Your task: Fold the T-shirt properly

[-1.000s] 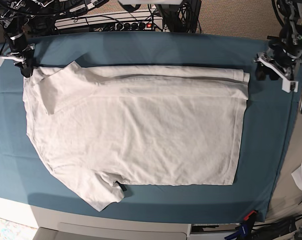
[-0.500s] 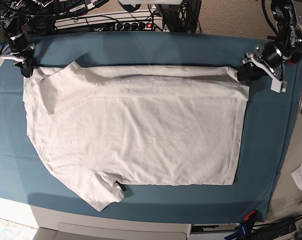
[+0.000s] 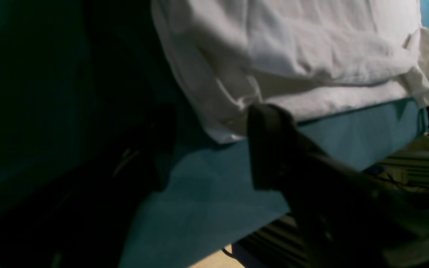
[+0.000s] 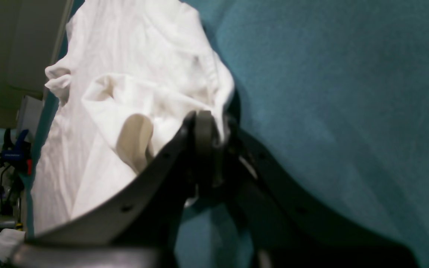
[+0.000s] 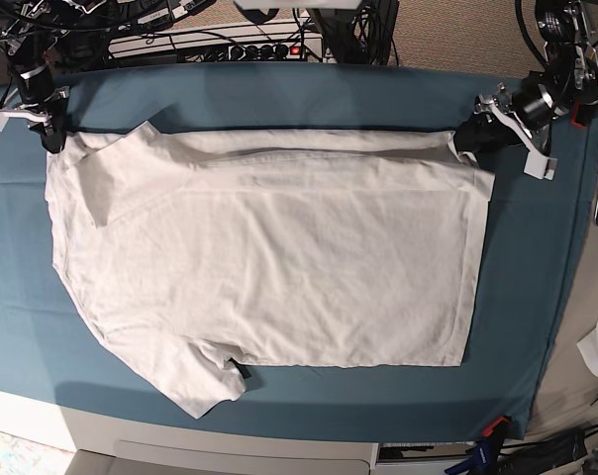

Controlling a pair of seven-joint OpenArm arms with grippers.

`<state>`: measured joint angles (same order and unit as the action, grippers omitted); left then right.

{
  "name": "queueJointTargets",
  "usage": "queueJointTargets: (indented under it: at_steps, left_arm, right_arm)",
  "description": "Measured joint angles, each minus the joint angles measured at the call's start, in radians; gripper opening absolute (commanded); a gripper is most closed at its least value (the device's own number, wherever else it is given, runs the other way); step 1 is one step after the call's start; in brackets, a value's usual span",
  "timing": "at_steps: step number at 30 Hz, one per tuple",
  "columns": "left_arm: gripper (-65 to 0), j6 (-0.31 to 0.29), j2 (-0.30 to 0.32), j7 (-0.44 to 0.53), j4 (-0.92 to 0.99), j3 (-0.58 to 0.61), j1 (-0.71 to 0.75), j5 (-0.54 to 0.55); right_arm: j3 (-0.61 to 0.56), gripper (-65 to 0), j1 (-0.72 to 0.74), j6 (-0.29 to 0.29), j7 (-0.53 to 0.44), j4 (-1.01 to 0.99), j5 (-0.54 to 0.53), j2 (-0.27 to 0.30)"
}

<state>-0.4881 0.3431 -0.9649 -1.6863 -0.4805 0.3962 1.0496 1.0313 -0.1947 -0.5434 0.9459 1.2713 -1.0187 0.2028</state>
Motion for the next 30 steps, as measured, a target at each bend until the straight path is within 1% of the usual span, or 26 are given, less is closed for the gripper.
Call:
queueJointTargets:
  at_steps: [2,4,10,14,18,20,21,23,26,30]
  left_arm:
    - [-32.6,0.0,0.0,-0.001,0.0,0.0,0.0,0.013]
    - [-32.6,-0.027,0.0,-0.013,0.0,0.0,0.0,0.03]
    - [-32.6,-0.03,0.0,-0.023,-0.012,0.0,0.0,0.041]
    - [-32.6,-0.045,0.0,-0.027,-0.016,0.0,0.0,0.062]
    - [-32.6,-0.048,0.0,-0.027,-0.016,0.0,0.0,0.062]
    - [-32.6,-0.048,0.0,-0.022,-0.018,0.0,0.0,0.028]
    - [-32.6,-0.032,0.0,-0.019,-0.018,0.0,0.0,0.0]
    - [-32.6,0.042,0.0,0.015,-0.018,0.0,0.0,-0.09]
    - [-32.6,0.074,0.0,0.039,-0.02,-0.003,-0.001,-0.123]
    - [-33.3,0.073,0.0,0.042,-0.021,-0.003,0.0,-0.127]
  right_arm:
    - [0.0,-65.0,0.0,0.0,0.0,0.0,0.0,0.0]
    - [0.0,-65.0,0.0,0.0,0.0,0.0,0.0,0.0]
    - [0.0,-65.0,0.0,0.0,0.0,0.0,0.0,0.0]
    - [0.0,-65.0,0.0,0.0,0.0,0.0,0.0,0.0]
    - [0.0,-65.0,0.0,0.0,0.0,0.0,0.0,0.0]
    - [0.0,-65.0,0.0,0.0,0.0,0.0,0.0,0.0]
    - [0.0,-65.0,0.0,0.0,0.0,0.0,0.0,0.0]
    - [0.0,-65.0,0.0,0.0,0.0,0.0,0.0,0.0]
    - [0.0,-65.0,0.0,0.0,0.0,0.0,0.0,0.0]
    - [0.0,-65.0,0.0,0.0,0.0,0.0,0.0,0.0]
